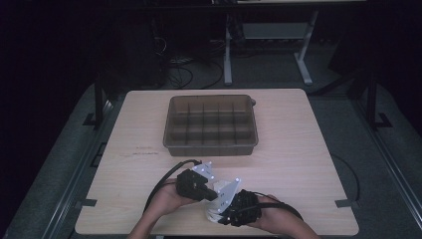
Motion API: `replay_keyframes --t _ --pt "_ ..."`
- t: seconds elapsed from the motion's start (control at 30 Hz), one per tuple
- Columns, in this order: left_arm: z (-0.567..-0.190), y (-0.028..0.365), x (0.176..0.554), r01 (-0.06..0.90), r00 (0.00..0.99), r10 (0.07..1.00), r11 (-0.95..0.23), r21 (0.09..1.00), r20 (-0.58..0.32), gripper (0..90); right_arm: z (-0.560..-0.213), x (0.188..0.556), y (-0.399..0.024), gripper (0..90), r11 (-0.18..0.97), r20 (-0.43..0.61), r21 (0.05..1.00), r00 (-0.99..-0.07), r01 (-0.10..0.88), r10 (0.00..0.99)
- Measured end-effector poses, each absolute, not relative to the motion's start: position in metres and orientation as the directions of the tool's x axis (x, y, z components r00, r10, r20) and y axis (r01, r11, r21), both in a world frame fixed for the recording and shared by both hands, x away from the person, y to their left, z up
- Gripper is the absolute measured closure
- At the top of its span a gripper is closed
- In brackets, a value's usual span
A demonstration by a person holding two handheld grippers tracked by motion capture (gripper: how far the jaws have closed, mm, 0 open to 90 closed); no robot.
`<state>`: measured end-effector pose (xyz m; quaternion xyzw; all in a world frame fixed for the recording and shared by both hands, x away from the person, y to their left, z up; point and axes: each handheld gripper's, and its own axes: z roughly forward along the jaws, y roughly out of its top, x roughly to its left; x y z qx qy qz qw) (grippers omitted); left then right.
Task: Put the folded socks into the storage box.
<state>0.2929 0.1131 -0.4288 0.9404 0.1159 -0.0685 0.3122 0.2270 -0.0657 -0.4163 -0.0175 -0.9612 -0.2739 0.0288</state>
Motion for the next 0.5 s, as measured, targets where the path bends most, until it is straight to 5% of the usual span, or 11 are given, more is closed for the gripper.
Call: replay_keyframes --t 0.5 --pt "-0.438 0.11 0.292 0.262 0.962 0.173 -0.796 0.545 -0.209 86.6 -0.402 0.217 -0.061 83.1 0.851 0.068 0.525 -0.998 0.029 -0.008"
